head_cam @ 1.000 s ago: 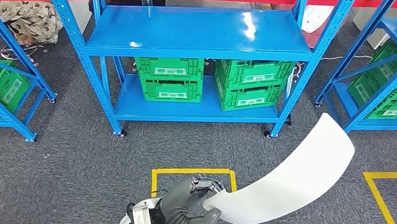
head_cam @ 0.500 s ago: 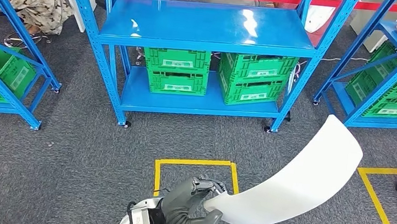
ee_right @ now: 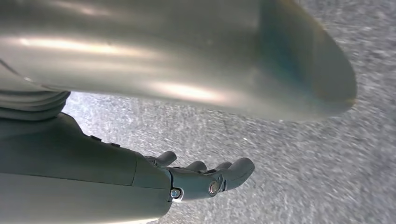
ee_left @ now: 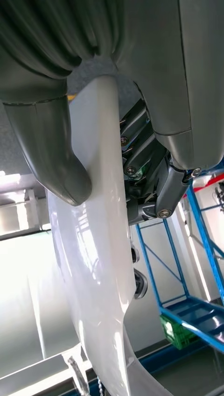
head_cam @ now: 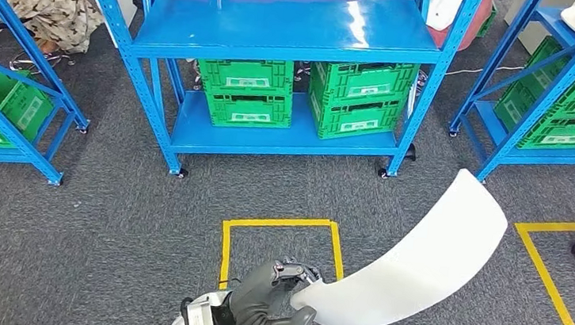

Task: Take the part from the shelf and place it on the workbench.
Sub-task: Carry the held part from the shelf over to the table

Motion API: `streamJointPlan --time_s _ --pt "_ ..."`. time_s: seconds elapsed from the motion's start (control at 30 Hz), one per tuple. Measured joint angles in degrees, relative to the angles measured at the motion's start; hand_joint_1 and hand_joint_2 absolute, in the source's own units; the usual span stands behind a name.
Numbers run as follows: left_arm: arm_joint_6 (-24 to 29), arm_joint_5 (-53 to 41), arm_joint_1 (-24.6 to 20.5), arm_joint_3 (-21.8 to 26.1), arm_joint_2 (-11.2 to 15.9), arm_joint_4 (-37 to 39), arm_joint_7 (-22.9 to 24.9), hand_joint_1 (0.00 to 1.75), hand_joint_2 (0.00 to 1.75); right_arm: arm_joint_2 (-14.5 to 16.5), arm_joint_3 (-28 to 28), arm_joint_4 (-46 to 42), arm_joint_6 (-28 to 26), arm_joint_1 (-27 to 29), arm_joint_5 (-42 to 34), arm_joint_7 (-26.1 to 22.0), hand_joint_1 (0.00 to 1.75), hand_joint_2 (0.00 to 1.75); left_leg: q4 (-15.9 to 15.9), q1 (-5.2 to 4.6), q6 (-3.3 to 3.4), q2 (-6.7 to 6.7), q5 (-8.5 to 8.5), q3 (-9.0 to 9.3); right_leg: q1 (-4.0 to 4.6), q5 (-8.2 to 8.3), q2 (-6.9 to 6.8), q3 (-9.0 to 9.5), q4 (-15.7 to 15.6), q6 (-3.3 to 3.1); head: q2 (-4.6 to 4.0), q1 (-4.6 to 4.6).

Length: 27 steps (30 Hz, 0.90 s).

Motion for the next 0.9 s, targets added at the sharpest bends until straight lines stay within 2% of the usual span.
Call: streamJointPlan --time_s 0.03,0.1,0.13,0.17,0.23,0.27,0.3,0.33,0.4,0.43,0.47,0.5,0.53,0.57,0.6,0.63,0.67,0.73,0.77,0.8,0.83,0.9 --pt "0.4 0.0 0.0 0.0 0.0 0.2 -0.1 1.75 1.75 0.0 0.0 0.0 0.5 0.0 0.3 0.2 0.0 0.0 -3.8 -0.01 0.21 0.0 1.48 2.81 0.0 0.41 0.0 -0.45 0.0 0.13 0.0 -0.02" --pt "1.0 0.1 0.0 0.0 0.0 0.5 -0.2 1.75 1.75 0.1 0.1 0.0 1.3 -0.1 1.0 0.1 0.0 0.0 -11.9 -0.23 0.83 -0.03 2.77 8.17 0.02 1.19 0.01 -1.07 0.1 0.6 0.0 0.03" --pt "1.2 0.2 0.1 0.0 0.0 0.6 -0.2 1.75 1.75 0.1 0.3 0.0 1.5 -0.1 1.4 0.1 0.0 0.0 -14.4 -0.4 1.16 -0.05 2.83 9.5 0.01 1.55 0.0 -1.19 0.1 0.91 0.0 0.02" --pt "1.3 0.2 0.1 0.0 0.0 0.6 -0.3 1.75 1.75 0.2 0.4 0.0 1.5 -0.1 1.8 0.3 0.0 0.0 -15.3 -0.59 1.47 -0.08 2.69 9.74 -0.04 1.93 -0.03 -1.27 0.0 1.27 0.0 0.01" --pt "0.9 0.3 0.1 0.0 -0.1 0.7 -0.2 1.75 1.75 0.2 0.6 0.0 1.2 -0.1 2.4 0.9 0.0 0.0 -15.6 -0.68 2.27 -0.06 3.52 9.11 -0.16 2.42 -0.06 -1.39 -0.1 2.08 0.0 -0.08" --pt "0.5 0.3 0.1 0.0 -0.1 0.7 -0.2 1.75 1.75 0.2 0.7 0.0 0.7 0.0 2.1 0.8 0.0 0.0 -15.8 -0.59 2.74 0.0 4.04 8.87 -0.21 1.79 -0.01 -1.7 0.4 2.43 0.0 -0.03" --pt "0.0 0.4 0.0 0.0 -0.2 0.7 -0.2 1.75 1.75 0.2 0.6 0.0 0.2 0.0 1.6 0.4 0.0 0.0 -16.0 -0.45 3.18 0.07 4.65 8.53 -0.23 0.25 0.07 -2.3 1.8 2.75 0.0 0.1" --pt "-0.5 0.5 0.0 0.0 -0.2 0.7 -0.2 1.75 1.75 0.1 0.4 0.0 -0.3 0.1 0.9 -0.2 0.0 0.0 -16.1 -0.33 3.49 0.15 5.22 8.08 -0.29 -2.13 0.16 -3.24 4.3 2.95 0.0 0.28" --pt "-1.1 0.4 -0.1 0.0 -0.3 0.8 -0.1 1.75 1.75 -0.1 -0.1 0.0 -1.0 0.2 0.0 -1.0 0.0 0.0 -15.9 -0.33 3.76 0.24 6.21 6.71 -0.27 -6.98 0.25 -5.52 11.5 3.32 0.0 0.6" --pt "-1.2 0.3 -0.1 -0.1 -0.3 0.9 -0.1 1.75 1.75 -0.3 -0.4 0.0 -1.2 0.2 -0.3 -1.1 0.0 0.0 -15.7 -0.32 3.74 0.29 6.66 5.93 -0.29 -8.09 0.25 -6.06 14.3 3.46 0.0 0.66" --pt "-1.2 0.3 -0.1 -0.1 -0.3 1.0 -0.1 1.75 1.75 -0.5 -0.7 0.0 -1.3 0.3 -0.5 -1.1 0.0 0.0 -15.5 -0.29 3.65 0.34 7.06 5.13 -0.34 -8.07 0.25 -5.76 15.4 3.57 0.0 0.69" --pt "-1.2 0.2 -0.2 -0.1 -0.3 1.1 -0.1 1.75 1.75 -0.6 -0.9 0.0 -1.3 0.3 -0.8 -1.1 0.0 0.0 -15.1 -0.2 3.48 0.35 7.4 4.33 -0.41 -7.06 0.24 -4.36 14.4 3.66 0.0 0.72" --pt "-1.1 0.1 -0.2 -0.1 -0.3 1.3 -0.1 1.75 1.75 -0.7 -1.1 0.0 -1.1 0.3 -0.9 -1.1 0.0 0.0 -14.7 -0.08 3.26 0.36 7.67 3.58 -0.5 -5.64 0.23 -1.97 11.4 3.74 0.0 0.76" --pt "-0.9 0.1 -0.2 -0.1 -0.3 1.4 -0.2 1.75 1.75 -0.7 -1.3 0.0 -0.9 0.3 -0.8 -1.2 0.0 0.0 -14.2 0.0 2.97 0.36 7.9 2.87 -0.56 -4.98 0.23 0.78 7.4 3.84 0.0 0.84" --pt "-0.6 0.0 -0.3 -0.1 -0.4 1.4 -0.2 1.75 1.75 -0.7 -1.4 0.0 -0.6 0.2 -0.3 -1.2 0.0 0.0 -13.8 0.01 2.63 0.37 8.12 2.28 -0.47 -4.52 0.37 3.01 4.1 3.65 0.0 0.97" --pt "-0.3 -0.1 -0.4 -0.1 -0.4 1.5 -0.2 1.75 1.75 -0.7 -1.4 0.0 -0.3 0.1 0.1 -1.1 0.0 0.0 -13.5 -0.04 2.27 0.37 8.34 1.87 -0.39 -4.57 0.5 4.38 1.7 3.35 0.0 1.06" --pt "-0.1 -0.2 -0.4 -0.1 -0.4 1.5 -0.2 1.75 1.75 -0.6 -1.4 0.0 -0.1 0.1 0.5 -1.0 0.0 0.0 -13.3 -0.13 1.9 0.35 8.64 1.6 -0.27 -4.88 0.64 4.78 0.7 2.91 0.0 1.11" --pt "0.1 -0.3 -0.5 -0.1 -0.4 1.6 -0.3 1.75 1.75 -0.3 -1.4 0.0 0.0 0.2 0.7 -0.7 0.0 0.0 -13.3 -0.16 1.19 0.25 9.26 1.35 -0.23 -4.41 0.66 4.25 0.6 1.79 0.0 1.05" --pt "0.1 -0.4 -0.5 -0.1 -0.4 1.6 -0.3 1.75 1.75 -0.2 -1.4 0.0 0.0 0.2 0.6 -0.8 0.0 0.0 -13.0 -0.09 0.84 0.19 8.95 1.07 -0.26 -4.04 0.58 3.89 0.6 1.22 0.0 0.99" --pt "0.1 -0.4 -0.5 -0.1 -0.4 1.6 -0.3 1.75 1.75 -0.1 -1.4 0.0 0.1 0.1 0.7 -0.9 0.0 0.0 -12.0 -0.02 0.52 0.14 7.73 0.56 -0.3 -3.59 0.49 3.45 0.6 0.69 0.0 0.81" --pt "0.1 -0.5 -0.5 -0.1 -0.4 1.6 -0.2 1.75 1.75 0.1 -1.4 0.0 0.1 0.1 0.8 -1.0 0.0 0.0 -9.7 0.06 0.21 0.11 5.61 -0.29 -0.35 -3.09 0.41 2.91 0.6 0.24 0.0 0.61" --pt "0.2 -0.5 -0.5 -0.1 -0.4 1.6 -0.2 1.75 1.75 0.3 -1.4 0.0 0.1 0.0 1.0 -1.1 0.0 0.0 -2.5 0.15 -0.21 0.1 0.4 -2.47 -0.23 -2.13 0.33 1.68 0.6 -0.17 0.0 0.16"
